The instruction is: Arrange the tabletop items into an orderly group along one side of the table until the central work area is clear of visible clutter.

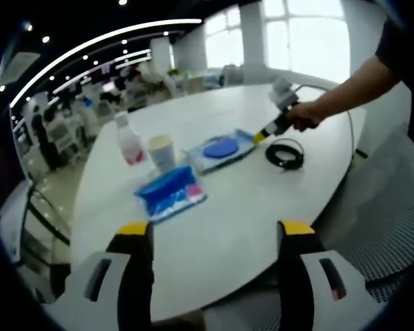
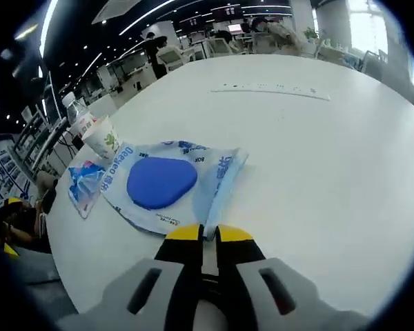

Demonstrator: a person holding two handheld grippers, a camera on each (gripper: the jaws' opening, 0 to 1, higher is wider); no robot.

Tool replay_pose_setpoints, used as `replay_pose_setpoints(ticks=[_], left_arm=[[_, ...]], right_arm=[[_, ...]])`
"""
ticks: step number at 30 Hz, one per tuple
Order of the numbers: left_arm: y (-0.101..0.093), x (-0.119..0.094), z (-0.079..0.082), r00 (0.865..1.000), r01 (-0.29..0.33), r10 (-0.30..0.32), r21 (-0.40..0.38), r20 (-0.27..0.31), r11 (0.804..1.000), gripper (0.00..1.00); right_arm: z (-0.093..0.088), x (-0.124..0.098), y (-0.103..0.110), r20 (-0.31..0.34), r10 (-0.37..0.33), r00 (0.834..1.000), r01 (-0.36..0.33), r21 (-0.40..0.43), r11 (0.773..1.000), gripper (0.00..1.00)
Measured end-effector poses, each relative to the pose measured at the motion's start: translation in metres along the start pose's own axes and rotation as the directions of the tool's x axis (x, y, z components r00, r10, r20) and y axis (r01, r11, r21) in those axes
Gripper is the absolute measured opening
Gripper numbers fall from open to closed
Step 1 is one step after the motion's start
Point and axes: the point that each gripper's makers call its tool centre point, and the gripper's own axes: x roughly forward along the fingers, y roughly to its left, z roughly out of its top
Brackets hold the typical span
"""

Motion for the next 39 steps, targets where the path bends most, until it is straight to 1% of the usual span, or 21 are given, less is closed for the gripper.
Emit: replay_pose_setpoints(ticks=[1,3,6,9,12,15,17,20,24,32,39], left_arm=[[0.000,0.000,0.000,1.000,0.000,0.000,0.000,0.001,1.000,0.70],[0.000,0.000,0.000,1.000,0.001,-0.001,0.000,0.001,1.000,0.70],[0.000,0.000,0.000,1.000,0.000,0.000,-0.002,0.003,1.000,0.70],[0.001,0.000,0.000,1.000,-0.003,0.003,-0.004,0.005,1.000,0.70],[0.001,0.000,0.000,1.000,-0.004,0.004,-0.005,0.006,1.000,0.70],[0.000,0.000,0.000,1.000,-0.003,0.003,-0.005,0.005,1.000,0.70],[-0.001,0.001,0.000,1.000,-0.002,0.002,-0.004,0.003,1.000,0.70],[-0.001,0.001,0.000,1.000,-0.001,0.001,-0.005,0.004,1.000,0.70],[-0.001,0.001,0.000,1.000,0.000,0.000,-0.004,0.002,1.000,0.70],[0.000,0.000,0.000,1.000,-0.007,0.007,-0.007,0.003,1.000,0.70],[0.001,0.000,-0.001,1.000,-0.008,0.008,-0.009,0.002,1.000,0.70]], right_arm=[[0.002,0.001,-0.002,0.014,-0.013,1.000,0.013,0.038,0.999,0.04],[0.004,0.002,-0.003,0.025,-0.022,0.999,0.020,0.074,0.997,0.02],[0.007,0.003,-0.005,0.048,-0.054,0.997,0.052,0.057,0.997,0.01],[0.012,0.003,-0.006,0.068,-0.072,0.995,0.070,0.033,0.997,0.00],[0.016,0.001,-0.010,0.088,-0.092,0.992,0.087,0.051,0.995,0.00],[0.024,-0.004,-0.021,0.130,-0.133,0.983,0.120,0.103,0.987,0.00],[0.025,-0.006,-0.027,0.143,-0.153,0.978,0.135,0.134,0.982,0.00],[0.025,-0.006,-0.027,0.143,-0.148,0.979,0.130,0.132,0.983,0.00],[0.024,-0.002,-0.023,0.130,-0.120,0.984,0.105,0.115,0.988,0.00],[0.027,0.008,-0.005,0.102,-0.054,0.993,0.049,0.049,0.998,0.00],[0.031,0.018,0.006,0.090,-0.048,0.995,0.045,0.039,0.998,0.00]])
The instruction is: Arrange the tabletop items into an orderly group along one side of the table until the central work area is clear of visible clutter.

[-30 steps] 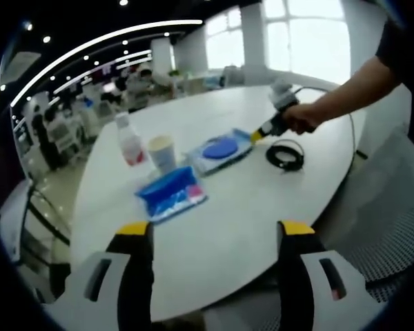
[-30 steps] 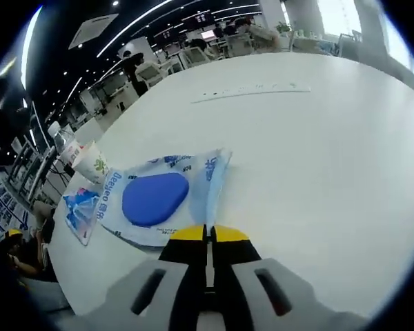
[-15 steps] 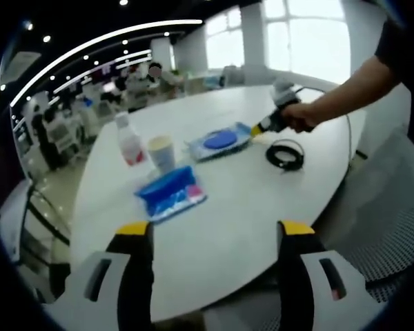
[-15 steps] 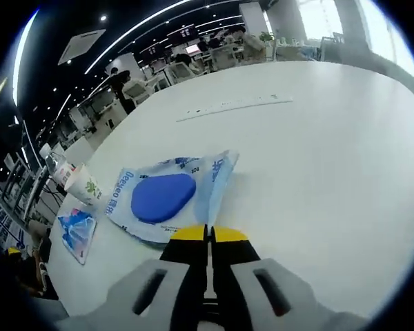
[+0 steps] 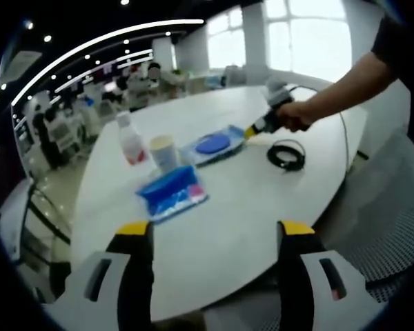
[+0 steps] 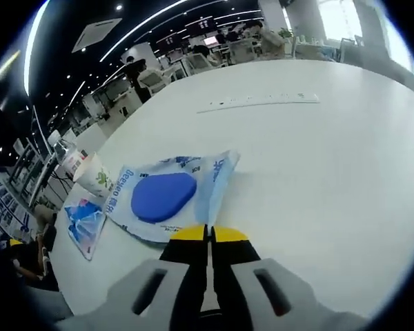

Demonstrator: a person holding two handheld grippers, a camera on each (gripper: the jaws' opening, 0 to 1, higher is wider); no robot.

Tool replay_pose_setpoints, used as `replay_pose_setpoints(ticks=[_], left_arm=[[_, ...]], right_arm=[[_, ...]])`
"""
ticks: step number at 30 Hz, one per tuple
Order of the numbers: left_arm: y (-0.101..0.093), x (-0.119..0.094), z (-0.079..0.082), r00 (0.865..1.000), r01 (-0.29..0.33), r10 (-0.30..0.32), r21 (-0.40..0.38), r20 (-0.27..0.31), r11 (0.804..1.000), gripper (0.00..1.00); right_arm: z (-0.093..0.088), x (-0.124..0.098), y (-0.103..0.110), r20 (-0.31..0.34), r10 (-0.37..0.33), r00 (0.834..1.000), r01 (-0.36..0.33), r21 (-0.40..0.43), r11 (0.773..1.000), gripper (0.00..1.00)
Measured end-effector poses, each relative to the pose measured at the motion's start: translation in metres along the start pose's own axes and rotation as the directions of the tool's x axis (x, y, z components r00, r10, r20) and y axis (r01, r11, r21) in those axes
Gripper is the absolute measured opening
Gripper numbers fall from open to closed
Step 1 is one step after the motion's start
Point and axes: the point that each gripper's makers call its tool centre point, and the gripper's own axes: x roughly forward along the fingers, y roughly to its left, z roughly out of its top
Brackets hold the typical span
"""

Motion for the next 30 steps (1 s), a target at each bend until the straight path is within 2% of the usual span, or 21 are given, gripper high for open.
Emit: replay_pose_setpoints(ticks=[4,7,9,15,30], left_arm=[[0.001,0.000,0.000,1.000,-0.004,0.004,-0.001,0.000,1.000,0.70],[0.001,0.000,0.000,1.000,-0.006,0.006,-0.003,0.000,1.000,0.70],[0.001,0.000,-0.001,1.000,-0.005,0.005,-0.001,-0.001,1.000,0.70],[0.000,0.000,0.000,1.000,0.000,0.000,0.001,-0.001,1.000,0.70],[0.001,-0.002,0.005,1.000,-0.005,0.004,0.003,0.024,1.000,0.70]], right_arm=[[0.000,0.003,0.001,-0.004,-0.002,1.000,0.002,-0.010,1.000,0.00],[-0.002,0.003,-0.002,-0.008,-0.019,1.000,0.018,-0.047,0.999,0.01],[-0.004,0.002,-0.003,-0.014,-0.016,1.000,0.015,-0.037,0.999,0.02],[-0.004,-0.002,-0.009,-0.006,-0.037,0.999,0.036,-0.086,0.996,0.08],[-0.001,-0.019,-0.016,0.017,-0.042,0.999,0.044,-0.088,0.995,0.12]])
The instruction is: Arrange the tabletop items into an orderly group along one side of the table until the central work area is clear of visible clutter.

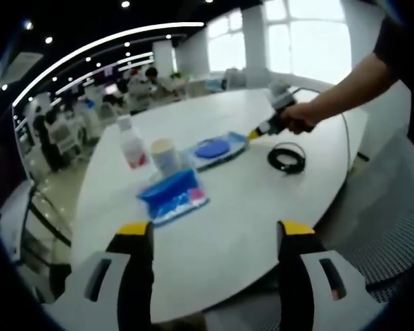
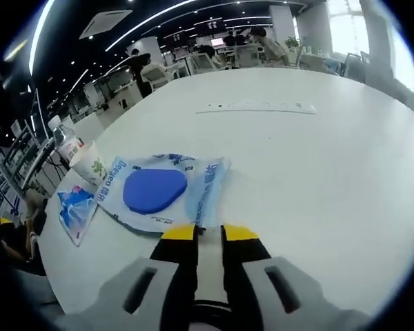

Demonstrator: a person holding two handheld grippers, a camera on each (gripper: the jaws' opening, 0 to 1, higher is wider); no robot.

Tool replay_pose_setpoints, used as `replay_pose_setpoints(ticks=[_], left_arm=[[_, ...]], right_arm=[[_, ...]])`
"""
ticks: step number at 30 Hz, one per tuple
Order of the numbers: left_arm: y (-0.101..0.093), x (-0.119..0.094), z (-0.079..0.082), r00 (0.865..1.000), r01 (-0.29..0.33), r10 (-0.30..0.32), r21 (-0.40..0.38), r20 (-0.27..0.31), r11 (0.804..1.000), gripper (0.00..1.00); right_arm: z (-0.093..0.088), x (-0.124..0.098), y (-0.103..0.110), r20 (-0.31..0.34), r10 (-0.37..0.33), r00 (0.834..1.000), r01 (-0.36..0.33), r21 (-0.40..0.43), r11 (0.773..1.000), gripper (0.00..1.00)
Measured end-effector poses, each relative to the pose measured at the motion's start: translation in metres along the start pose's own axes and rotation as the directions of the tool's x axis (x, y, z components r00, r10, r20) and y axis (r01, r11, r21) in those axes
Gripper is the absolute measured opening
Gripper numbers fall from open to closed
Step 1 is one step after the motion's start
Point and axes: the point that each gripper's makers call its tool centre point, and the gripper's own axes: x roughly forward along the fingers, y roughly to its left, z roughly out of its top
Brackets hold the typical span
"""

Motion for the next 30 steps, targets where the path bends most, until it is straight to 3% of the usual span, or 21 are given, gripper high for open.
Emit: replay_pose_setpoints(ticks=[15,30], left_arm=[[0.000,-0.001,0.005,1.000,-0.003,0.003,-0.002,0.027,1.000,0.70],[0.001,-0.002,0.006,0.999,-0.008,0.009,-0.010,0.039,1.000,0.71]], right_arm=[[0.005,-0.014,0.009,0.045,0.007,0.999,-0.007,0.012,1.000,0.21],[0.004,0.005,0.063,0.032,0.131,0.991,-0.127,-0.109,0.986,0.33]])
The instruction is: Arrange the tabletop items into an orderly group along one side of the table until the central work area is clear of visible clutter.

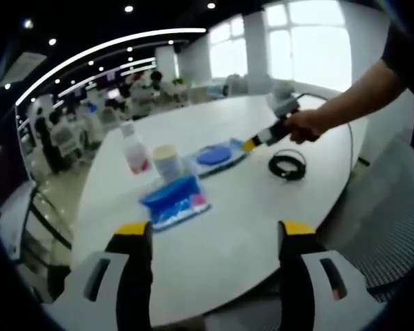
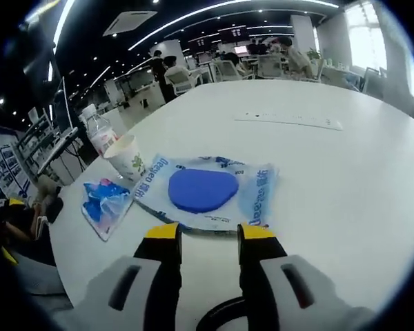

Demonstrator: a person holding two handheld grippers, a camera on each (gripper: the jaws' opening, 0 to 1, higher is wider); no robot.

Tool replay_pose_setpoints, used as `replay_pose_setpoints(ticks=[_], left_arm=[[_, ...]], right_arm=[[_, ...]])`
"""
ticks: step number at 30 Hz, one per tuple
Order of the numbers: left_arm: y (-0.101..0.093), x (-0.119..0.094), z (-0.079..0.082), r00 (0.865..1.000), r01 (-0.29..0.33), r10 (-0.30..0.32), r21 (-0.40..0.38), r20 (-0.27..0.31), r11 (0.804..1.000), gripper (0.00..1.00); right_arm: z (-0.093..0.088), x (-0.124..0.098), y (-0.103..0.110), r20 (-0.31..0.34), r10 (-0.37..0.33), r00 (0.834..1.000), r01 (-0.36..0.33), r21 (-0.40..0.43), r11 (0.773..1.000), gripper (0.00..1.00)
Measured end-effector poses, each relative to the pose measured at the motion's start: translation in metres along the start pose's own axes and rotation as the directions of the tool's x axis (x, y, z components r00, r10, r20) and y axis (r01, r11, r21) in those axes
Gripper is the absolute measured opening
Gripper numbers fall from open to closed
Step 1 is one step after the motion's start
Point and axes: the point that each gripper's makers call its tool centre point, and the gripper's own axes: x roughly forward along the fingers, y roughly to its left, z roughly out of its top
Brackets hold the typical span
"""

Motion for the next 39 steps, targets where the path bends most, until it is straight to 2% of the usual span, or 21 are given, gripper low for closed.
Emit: replay_pose_setpoints(ticks=[14,23,34,39], left_arm=[[0.003,-0.001,0.003,1.000,-0.013,0.014,-0.018,0.024,1.000,0.77],[0.005,-0.002,0.005,0.999,-0.024,0.025,-0.024,0.035,0.999,0.83],[0.006,-0.001,0.003,0.999,-0.025,0.026,-0.034,0.022,0.999,0.83],[0.006,0.000,0.002,1.000,-0.024,0.025,-0.036,0.015,0.999,0.83]], right_arm=[[-0.003,0.025,0.067,-0.027,0.135,0.990,-0.137,-0.107,0.985,0.41],[-0.004,0.036,0.102,-0.037,0.203,0.979,-0.206,-0.126,0.970,0.46],[-0.006,0.055,0.131,-0.064,0.252,0.966,-0.258,-0.134,0.957,0.47],[-0.004,0.062,0.139,-0.065,0.266,0.962,-0.271,-0.106,0.957,0.42]])
